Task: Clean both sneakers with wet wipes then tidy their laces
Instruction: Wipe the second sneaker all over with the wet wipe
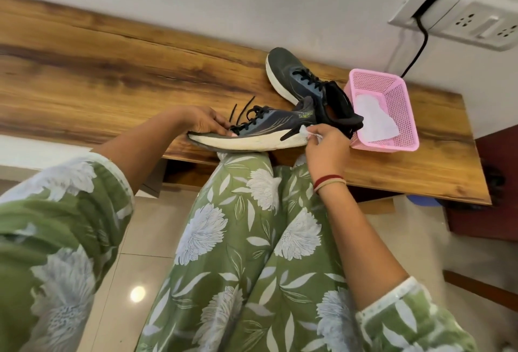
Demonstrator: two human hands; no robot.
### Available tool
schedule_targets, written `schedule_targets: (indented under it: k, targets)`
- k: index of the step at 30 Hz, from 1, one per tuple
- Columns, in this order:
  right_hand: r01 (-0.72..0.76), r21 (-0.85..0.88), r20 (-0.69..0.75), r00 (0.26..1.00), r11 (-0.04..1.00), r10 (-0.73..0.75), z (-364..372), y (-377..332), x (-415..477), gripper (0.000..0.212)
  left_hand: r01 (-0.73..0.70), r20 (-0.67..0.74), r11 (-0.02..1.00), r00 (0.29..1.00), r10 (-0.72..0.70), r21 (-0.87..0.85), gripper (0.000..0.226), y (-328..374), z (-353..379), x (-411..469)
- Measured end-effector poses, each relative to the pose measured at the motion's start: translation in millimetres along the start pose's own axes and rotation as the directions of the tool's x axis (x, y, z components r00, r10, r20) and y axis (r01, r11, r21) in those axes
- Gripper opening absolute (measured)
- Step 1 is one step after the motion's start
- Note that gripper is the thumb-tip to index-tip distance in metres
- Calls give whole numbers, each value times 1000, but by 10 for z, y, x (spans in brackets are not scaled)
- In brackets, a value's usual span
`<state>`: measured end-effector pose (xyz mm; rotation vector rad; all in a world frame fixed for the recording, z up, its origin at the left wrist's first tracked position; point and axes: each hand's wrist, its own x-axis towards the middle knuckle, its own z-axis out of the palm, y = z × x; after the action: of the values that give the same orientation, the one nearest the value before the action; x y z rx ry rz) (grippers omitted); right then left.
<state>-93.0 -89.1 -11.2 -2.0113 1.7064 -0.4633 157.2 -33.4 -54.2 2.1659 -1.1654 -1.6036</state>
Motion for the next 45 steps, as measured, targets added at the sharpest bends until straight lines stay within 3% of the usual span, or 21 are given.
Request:
schedule_targets:
  k: [9,13,19,23,25,27,28,30,32,39,45]
  targets:
    - [329,1,-5,944,944,-329,409,-496,-557,25,19,14,1000,1000,-20,23,48,72,-12,-11]
    - [468,-81,-16,882,880,-470,499,-555,-626,26,26,42,1000,999,-27,5,51,87,-28,-30]
    - [666,-45,103,744,745,-660,638,-759,-816,24,15,19,998,1000,-16,55,40,82,-5,-14]
    - [702,157,213,663,695,-718,574,-856,-757,28,1,29,1000,1000,-1,-10,42,52,5,-14]
    - [587,186,162,773,788,-613,393,-705,-662,27,-22,26,1000,999,22,14,42,27,2,-10]
    - [323,151,46,942,934,-333,230,-441,-469,24,-33,20,999,999,33,13,67,-7,-2,-23]
    - [203,132,-21,979,970,-202,175,-313,-374,23,-29,22,1000,999,29,-4,80,-15,-6,-20]
    - [118,78,-47,992,990,-114,166,-194,-303,24,-31,19,999,999,31,-23,76,-11,-4,11]
    - [159,66,27,987,985,-161,271,-277,-393,25,-28,12,999,1000,28,-30,61,-15,-9,36]
    - [457,81,9,889,886,-459,489,-532,-600,25,-24,40,999,999,25,-24,51,15,-17,4]
    - [789,51,88,608,613,-789,673,-655,-660,25,-20,23,998,1000,19,54,40,27,-3,15]
